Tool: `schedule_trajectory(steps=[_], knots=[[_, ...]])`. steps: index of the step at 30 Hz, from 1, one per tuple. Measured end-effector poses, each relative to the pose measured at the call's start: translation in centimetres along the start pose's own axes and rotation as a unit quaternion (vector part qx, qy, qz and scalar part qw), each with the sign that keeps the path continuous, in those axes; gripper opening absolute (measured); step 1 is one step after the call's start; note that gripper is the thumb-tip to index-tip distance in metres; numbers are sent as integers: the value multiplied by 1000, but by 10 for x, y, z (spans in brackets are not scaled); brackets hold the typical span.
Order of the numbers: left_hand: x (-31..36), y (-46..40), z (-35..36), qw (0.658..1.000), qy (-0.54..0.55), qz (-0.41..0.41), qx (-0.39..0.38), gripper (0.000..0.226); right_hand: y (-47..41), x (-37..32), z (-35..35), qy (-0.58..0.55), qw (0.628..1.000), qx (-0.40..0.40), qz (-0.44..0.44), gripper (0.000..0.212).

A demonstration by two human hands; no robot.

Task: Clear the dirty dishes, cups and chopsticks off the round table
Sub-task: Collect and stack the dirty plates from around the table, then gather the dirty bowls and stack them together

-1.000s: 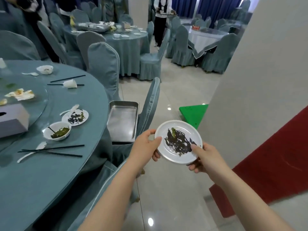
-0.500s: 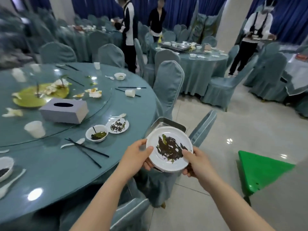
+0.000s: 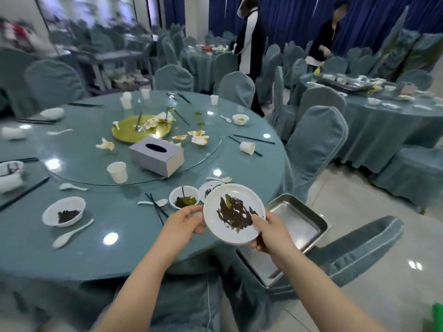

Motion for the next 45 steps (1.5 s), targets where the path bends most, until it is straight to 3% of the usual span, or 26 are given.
schedule_trajectory(steps=[13, 20, 26, 31, 37, 41, 45], knots=[[-50, -65, -60, 988, 47, -70, 126, 21, -159, -17, 22, 25, 994, 56, 91, 14], [-77, -86, -59, 968, 39, -137, 206, 23, -243, -18, 48, 58, 987, 33, 147, 16], [-116, -101, -33, 957, 21, -198, 211, 27, -286, -27, 53, 113, 986, 16, 119, 16], [-146, -114, -20, 949, -92, -243, 178, 43, -306, -27, 64, 175, 981, -23, 84, 20], [-167, -139, -20, 926, -196, -283, 152, 48, -316, -34, 61, 356, 934, -31, -15, 22], [-177, -156, -16, 924, -174, -296, 167, 37, -321, -34, 53, 456, 887, -53, -53, 22], [-186, -163, -11, 921, -114, -301, 222, 29, -321, -37, 46, 461, 883, -58, -68, 24]])
Point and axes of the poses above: each hand's wrist, its own y-axis away from the middle knuckle, its own z-axis out of the palm, x = y × z, the point moved 5 cm from there along -y, towards the middle knuckle, and after that the axes turned 14 degrees about z, right-handed, at the moved point
